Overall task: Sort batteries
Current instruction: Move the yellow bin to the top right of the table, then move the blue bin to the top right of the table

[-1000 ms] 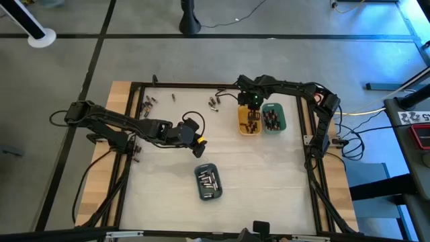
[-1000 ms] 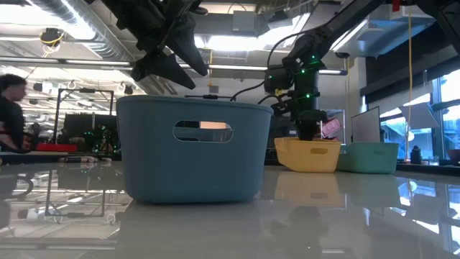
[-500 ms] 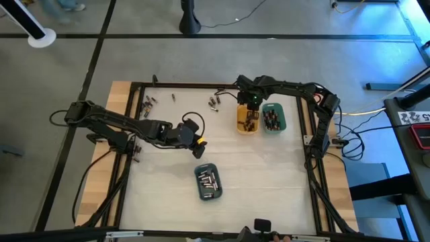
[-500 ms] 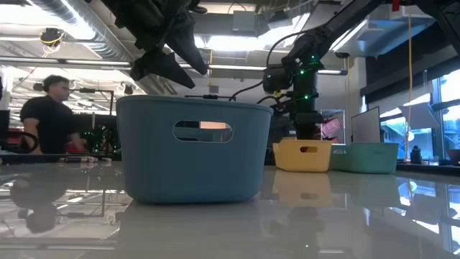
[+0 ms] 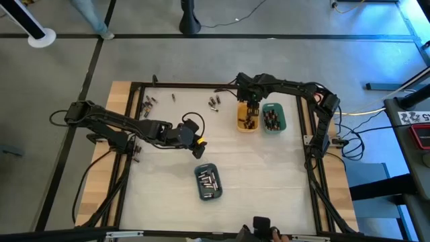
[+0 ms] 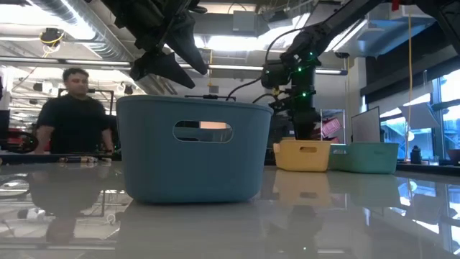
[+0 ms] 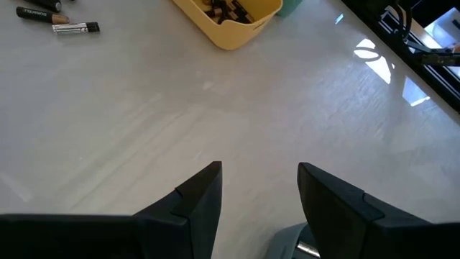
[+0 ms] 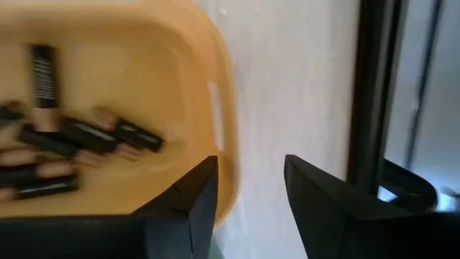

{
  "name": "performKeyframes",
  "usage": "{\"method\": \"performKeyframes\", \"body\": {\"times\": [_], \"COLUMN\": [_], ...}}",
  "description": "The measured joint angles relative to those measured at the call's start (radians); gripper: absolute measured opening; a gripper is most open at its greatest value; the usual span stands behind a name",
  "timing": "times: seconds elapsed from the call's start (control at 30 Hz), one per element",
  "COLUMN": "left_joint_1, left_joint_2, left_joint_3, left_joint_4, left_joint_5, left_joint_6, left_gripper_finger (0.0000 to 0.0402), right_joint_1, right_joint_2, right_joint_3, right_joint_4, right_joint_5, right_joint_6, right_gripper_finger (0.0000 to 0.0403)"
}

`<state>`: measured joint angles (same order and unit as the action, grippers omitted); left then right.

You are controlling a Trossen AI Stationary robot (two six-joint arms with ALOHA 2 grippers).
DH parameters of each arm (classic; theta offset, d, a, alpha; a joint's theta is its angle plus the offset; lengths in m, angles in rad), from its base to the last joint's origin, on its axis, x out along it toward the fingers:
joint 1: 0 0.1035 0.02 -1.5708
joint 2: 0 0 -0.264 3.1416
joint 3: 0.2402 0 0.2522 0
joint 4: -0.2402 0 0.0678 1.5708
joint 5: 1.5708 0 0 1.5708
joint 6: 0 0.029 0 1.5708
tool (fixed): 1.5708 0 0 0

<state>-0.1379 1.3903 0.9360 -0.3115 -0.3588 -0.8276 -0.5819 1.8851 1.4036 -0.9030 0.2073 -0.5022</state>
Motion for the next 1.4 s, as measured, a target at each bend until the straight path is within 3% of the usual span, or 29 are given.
{"method": "performKeyframes", "body": {"times": [0.33,0.57,0.8,0.97,1.2,1.4], "left_joint_1": [0.004,0.008,-0.02,-0.08,-0.163,-0.167], "left_joint_2": [0.0,0.0,0.0,0.0,0.065,0.182], "left_joint_3": [0.0,0.0,0.0,0.0,0.001,0.001], "left_joint_4": [-0.001,-0.024,-0.115,-0.1,-0.084,-0.032], "left_joint_5": [0.0,0.0,0.019,0.125,0.139,0.145], "left_joint_6": [0.008,0.014,-0.008,0.038,-0.002,0.064], "left_gripper_finger": [0.0172,0.0172,0.0172,0.0172,0.0172,0.0172], "right_joint_1": [0.033,0.2,0.441,0.57,0.608,0.593], "right_joint_2": [-0.003,-0.018,-0.018,-0.018,-0.053,-0.174], "right_joint_3": [0.127,0.15,0.131,0.123,0.121,0.038], "right_joint_4": [-0.128,-0.13,-0.043,0.014,-0.031,-0.017], "right_joint_5": [-0.216,-0.334,-0.334,-0.334,-0.343,-0.322], "right_joint_6": [0.031,0.073,0.166,0.208,0.265,0.33], "right_gripper_finger": [0.0163,0.0163,0.0163,0.0163,0.0163,0.0163]}}
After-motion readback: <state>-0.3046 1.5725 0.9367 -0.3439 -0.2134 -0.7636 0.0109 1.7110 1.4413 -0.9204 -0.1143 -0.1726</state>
